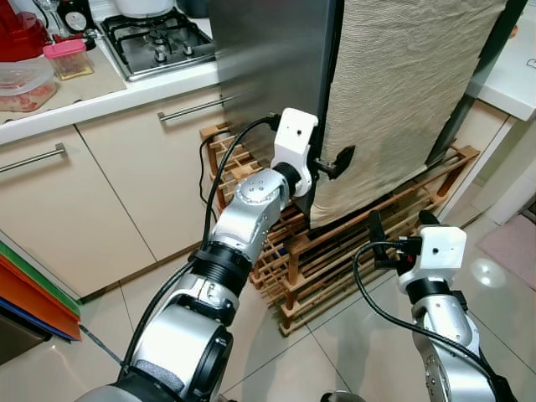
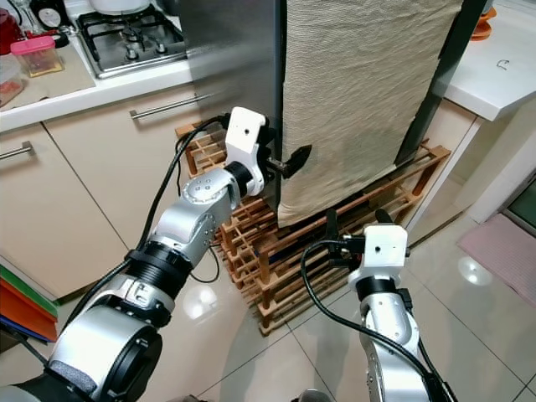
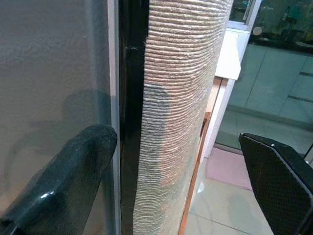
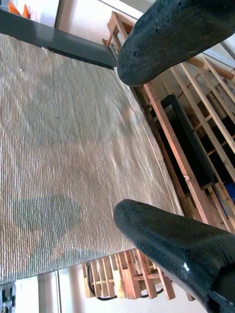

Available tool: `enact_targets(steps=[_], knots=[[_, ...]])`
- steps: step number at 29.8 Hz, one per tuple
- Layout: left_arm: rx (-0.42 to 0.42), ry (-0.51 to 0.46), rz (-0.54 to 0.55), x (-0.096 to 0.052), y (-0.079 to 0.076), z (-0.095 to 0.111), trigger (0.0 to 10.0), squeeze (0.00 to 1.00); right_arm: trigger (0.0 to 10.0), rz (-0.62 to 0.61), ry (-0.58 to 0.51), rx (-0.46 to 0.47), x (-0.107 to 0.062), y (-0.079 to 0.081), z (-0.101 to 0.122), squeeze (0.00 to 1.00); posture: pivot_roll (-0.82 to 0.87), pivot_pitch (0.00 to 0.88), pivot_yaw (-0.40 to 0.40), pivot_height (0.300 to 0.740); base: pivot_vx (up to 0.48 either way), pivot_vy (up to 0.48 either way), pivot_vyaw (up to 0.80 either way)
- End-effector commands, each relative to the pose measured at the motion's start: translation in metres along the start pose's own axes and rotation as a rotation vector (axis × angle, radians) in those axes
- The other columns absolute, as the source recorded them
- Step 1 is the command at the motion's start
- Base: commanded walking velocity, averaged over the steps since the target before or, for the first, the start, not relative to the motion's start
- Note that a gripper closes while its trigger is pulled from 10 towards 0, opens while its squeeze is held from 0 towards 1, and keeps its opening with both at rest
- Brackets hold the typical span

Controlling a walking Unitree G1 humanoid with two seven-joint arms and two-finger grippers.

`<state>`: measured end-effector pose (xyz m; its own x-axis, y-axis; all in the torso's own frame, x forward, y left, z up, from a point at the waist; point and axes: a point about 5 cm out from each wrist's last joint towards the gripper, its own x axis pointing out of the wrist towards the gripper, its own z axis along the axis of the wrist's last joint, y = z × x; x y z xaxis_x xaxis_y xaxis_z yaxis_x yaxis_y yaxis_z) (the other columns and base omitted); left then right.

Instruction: Restocking fridge

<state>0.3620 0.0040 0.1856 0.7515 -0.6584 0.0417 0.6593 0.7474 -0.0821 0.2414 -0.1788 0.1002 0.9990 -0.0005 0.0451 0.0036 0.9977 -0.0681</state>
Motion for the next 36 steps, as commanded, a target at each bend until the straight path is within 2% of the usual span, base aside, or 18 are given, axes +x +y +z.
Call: enact_targets(steps=[1, 5, 8, 12, 13, 14, 15, 17, 18, 19, 21, 26, 29, 32, 36], knots=[[-0.039, -0.038, -0.091, 0.016, -0.032, 0.011, 10.0, 0.00, 10.0, 0.004, -0.022, 0.002, -0.001, 0.002, 0.004, 0.00, -0.18, 0.032, 0.078, 0.740, 0.000, 0.000, 0.00], [-0.117, -0.030, -0.140, 0.018, -0.040, 0.015, 10.0, 0.00, 10.0, 0.003, -0.022, 0.004, 0.000, 0.003, 0.004, 0.00, -0.18, 0.037, 0.082, 0.740, 0.000, 0.000, 0.00], [-0.115, 0.004, -0.211, 0.017, -0.052, 0.011, 10.0, 0.00, 10.0, 0.002, -0.020, 0.004, 0.001, 0.003, 0.004, 0.00, -0.17, 0.041, 0.079, 0.740, 0.000, 0.000, 0.00], [-0.091, 0.019, -0.228, 0.017, -0.057, 0.007, 10.0, 0.00, 10.0, 0.004, -0.018, 0.006, 0.002, 0.003, 0.004, 0.00, -0.17, 0.042, 0.077, 0.740, 0.000, 0.000, 0.00], [-0.055, 0.026, -0.218, 0.017, -0.057, 0.004, 10.0, 0.00, 10.0, 0.006, -0.016, 0.009, 0.002, 0.002, 0.004, 0.00, -0.17, 0.042, 0.076, 0.740, 0.000, 0.000, 0.00], [0.049, 0.028, -0.169, 0.018, -0.054, 0.001, 10.0, 0.00, 10.0, 0.011, -0.013, 0.014, 0.003, 0.001, 0.004, 0.00, -0.17, 0.044, 0.077, 0.740, 0.000, 0.000, 0.00], [0.049, 0.028, -0.169, 0.018, -0.054, 0.001, 10.0, 0.00, 10.0, 0.011, -0.013, 0.014, 0.003, 0.001, 0.004, 0.00, -0.17, 0.044, 0.077, 0.740, 0.000, 0.000, 0.00], [0.142, 0.018, -0.119, 0.018, -0.049, 0.001, 10.0, 0.00, 10.0, 0.016, -0.011, 0.017, 0.003, -0.001, 0.004, 0.00, -0.17, 0.044, 0.078, 0.740, 0.000, 0.000, 0.00], [0.142, 0.018, -0.119, 0.018, -0.049, 0.001, 10.0, 0.00, 10.0, 0.016, -0.011, 0.017, 0.003, -0.001, 0.004, 0.00, -0.17, 0.044, 0.078, 0.740, 0.000, 0.000, 0.00], [0.226, 0.009, -0.081, 0.020, -0.047, 0.002, 10.0, 0.00, 10.0, 0.023, -0.007, 0.016, 0.003, -0.002, 0.003, 0.00, -0.18, 0.047, 0.077, 0.740, 0.000, 0.000, 0.00], [0.238, 0.007, -0.073, 0.021, -0.047, 0.002, 10.0, 0.00, 10.0, 0.025, -0.005, 0.016, 0.002, -0.002, 0.003, 0.00, -0.18, 0.047, 0.077, 0.740, 0.000, 0.000, 0.00], [0.037, -0.049, -0.257, 0.024, -0.079, 0.020, 10.0, 0.00, 10.0, 0.039, -0.001, 0.018, 0.000, -0.001, 0.002, 0.00, -0.18, 0.057, 0.078, 0.740, 0.000, 0.000, 0.00], [0.006, -0.060, -0.287, 0.024, -0.085, 0.023, 10.0, 0.00, 10.0, 0.050, 0.000, 0.020, -0.001, 0.000, 0.002, 0.00, -0.18, 0.058, 0.077, 0.740, 0.000, 0.000, 0.00], [-0.070, -0.073, -0.330, 0.023, -0.092, 0.031, 10.0, 0.00, 10.0, 0.071, 0.012, 0.024, -0.008, -0.004, 0.002, 0.00, -0.18, 0.067, 0.078, 0.740, 0.000, 0.000, 0.00], [-0.087, -0.087, -0.343, 0.022, -0.093, 0.038, 10.0, 0.00, 10.0, 0.103, 0.068, 0.035, -0.021, -0.016, -0.005, 0.00, -0.19, 0.073, 0.080, 0.740, 0.000, 0.000, 0.00]])
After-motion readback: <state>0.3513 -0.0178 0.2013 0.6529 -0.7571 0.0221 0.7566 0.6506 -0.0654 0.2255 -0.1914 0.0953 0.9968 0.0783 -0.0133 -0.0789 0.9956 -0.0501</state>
